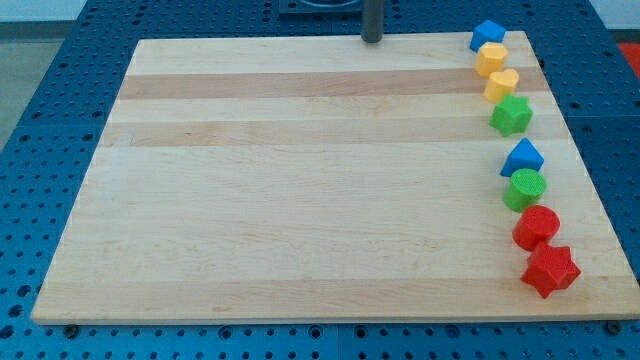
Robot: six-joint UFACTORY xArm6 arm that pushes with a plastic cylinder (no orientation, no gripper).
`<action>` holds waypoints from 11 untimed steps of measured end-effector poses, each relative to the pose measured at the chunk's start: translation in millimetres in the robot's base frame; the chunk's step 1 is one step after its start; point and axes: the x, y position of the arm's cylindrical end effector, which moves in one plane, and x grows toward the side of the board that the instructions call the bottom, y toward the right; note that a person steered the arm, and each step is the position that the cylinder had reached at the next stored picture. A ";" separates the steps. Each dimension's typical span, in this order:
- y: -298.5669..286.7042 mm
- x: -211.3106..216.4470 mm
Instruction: Place your hand at left side of the green star
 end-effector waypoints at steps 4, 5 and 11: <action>17.8 91.6; 14.8 131.3; 90.7 213.0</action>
